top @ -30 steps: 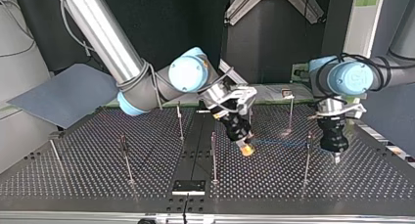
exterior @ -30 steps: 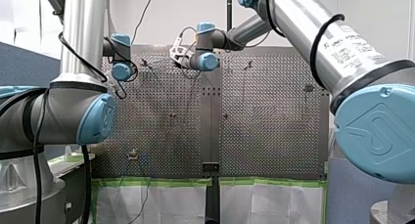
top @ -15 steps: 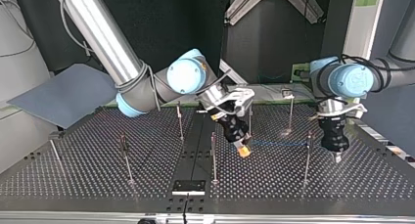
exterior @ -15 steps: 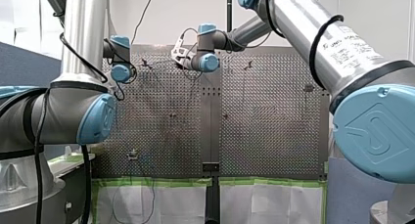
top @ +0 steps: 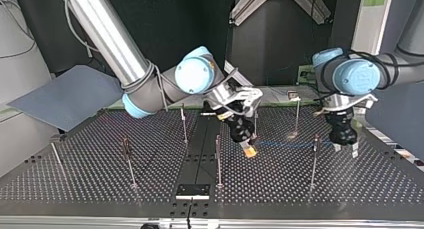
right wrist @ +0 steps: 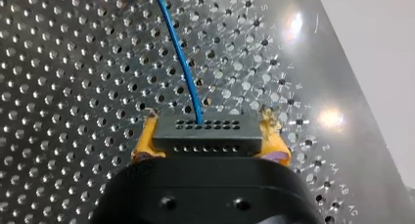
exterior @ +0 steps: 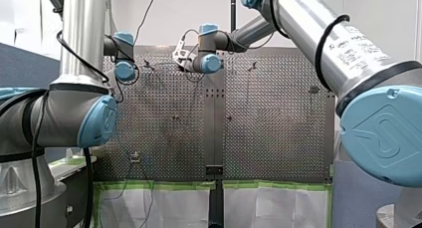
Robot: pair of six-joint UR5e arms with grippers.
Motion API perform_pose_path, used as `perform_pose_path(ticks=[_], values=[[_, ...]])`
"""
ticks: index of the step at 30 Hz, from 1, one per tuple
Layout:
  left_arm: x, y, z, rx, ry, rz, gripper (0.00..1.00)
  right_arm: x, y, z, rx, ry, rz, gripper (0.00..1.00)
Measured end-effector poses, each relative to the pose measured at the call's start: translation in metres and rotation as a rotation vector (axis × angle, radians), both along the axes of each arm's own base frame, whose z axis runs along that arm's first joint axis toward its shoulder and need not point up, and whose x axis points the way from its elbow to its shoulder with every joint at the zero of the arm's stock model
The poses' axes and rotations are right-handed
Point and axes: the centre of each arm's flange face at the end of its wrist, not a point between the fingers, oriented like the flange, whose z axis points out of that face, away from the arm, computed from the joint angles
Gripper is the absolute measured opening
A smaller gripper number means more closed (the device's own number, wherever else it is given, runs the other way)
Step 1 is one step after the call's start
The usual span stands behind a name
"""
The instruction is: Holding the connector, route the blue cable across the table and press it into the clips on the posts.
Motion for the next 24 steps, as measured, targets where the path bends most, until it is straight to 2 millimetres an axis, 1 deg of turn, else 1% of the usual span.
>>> perform_pose_path(ticks=[9, 14, 19, 24], values=[[-0.036, -0.017, -0.004, -0.023, 0.067, -0.045, 0.98, -0.001, 0.005, -0.005, 0.022, 0.032, -0.055, 0.0], [-0.056, -0.025, -0.002, -0.025, 0.098, -0.07, 0.98, 0.0, 0.008, -0.008, 0.028, 0.043, -0.059, 0.0], [-0.075, -0.03, 0.004, -0.03, 0.121, -0.079, 0.98, 0.0, 0.009, -0.009, 0.032, 0.047, -0.065, 0.0], [-0.092, -0.035, 0.018, -0.034, 0.127, -0.093, 0.98, -0.001, 0.008, -0.01, 0.034, 0.048, -0.074, 0.0]])
